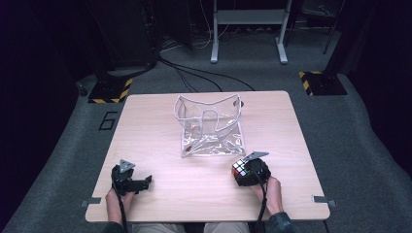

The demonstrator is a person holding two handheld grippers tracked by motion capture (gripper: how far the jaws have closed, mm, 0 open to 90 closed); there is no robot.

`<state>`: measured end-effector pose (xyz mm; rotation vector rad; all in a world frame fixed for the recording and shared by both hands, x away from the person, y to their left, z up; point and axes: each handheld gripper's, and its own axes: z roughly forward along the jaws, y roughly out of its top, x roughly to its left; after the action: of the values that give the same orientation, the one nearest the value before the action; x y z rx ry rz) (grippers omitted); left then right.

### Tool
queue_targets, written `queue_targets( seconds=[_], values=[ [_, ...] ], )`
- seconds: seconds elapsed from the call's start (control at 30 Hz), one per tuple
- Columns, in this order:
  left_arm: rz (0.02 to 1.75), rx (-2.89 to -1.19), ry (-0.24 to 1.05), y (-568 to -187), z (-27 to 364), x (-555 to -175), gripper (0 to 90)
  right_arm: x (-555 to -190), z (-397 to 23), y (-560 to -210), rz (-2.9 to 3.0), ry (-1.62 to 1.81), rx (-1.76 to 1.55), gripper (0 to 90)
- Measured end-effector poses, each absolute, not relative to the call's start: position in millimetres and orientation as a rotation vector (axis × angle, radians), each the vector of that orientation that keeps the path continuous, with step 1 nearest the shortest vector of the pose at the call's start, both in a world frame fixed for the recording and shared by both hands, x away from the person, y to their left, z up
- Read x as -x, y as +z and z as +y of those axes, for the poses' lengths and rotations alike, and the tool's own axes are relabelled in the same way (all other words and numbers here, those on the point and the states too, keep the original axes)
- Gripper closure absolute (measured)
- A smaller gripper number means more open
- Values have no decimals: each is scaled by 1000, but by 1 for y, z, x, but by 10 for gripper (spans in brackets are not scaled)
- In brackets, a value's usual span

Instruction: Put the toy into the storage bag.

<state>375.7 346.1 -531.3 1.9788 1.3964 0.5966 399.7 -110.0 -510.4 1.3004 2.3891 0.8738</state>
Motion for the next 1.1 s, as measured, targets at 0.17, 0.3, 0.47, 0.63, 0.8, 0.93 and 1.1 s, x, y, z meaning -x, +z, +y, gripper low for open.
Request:
queue_targets(
  seconds=[0.17, 0.3, 0.47, 0.63, 0.8, 0.93, 1.1],
  values=[
    [1398, -1979, 595, -531, 346, -376, 18, -399, -110, -509, 2389, 875, -1300, 320],
    [1399, -1978, 596, -531, 346, -376, 18, -398, -109, -508, 2389, 878, -1282, 327],
    [1402, -1972, 596, -532, 346, -376, 18, -397, -108, -506, 2387, 892, -1278, 328],
    [1399, -1976, 593, -531, 346, -376, 18, -395, -108, -496, 2381, 902, -1269, 329],
    [1402, -1974, 590, -532, 346, -376, 18, -394, -109, -485, 2377, 924, -1245, 329],
    [1399, -1978, 592, -531, 346, -376, 18, -393, -108, -476, 2381, 935, -1237, 329],
    [1399, -1977, 591, -531, 346, -376, 18, -394, -108, -467, 2383, 947, -1208, 330]
  ],
)
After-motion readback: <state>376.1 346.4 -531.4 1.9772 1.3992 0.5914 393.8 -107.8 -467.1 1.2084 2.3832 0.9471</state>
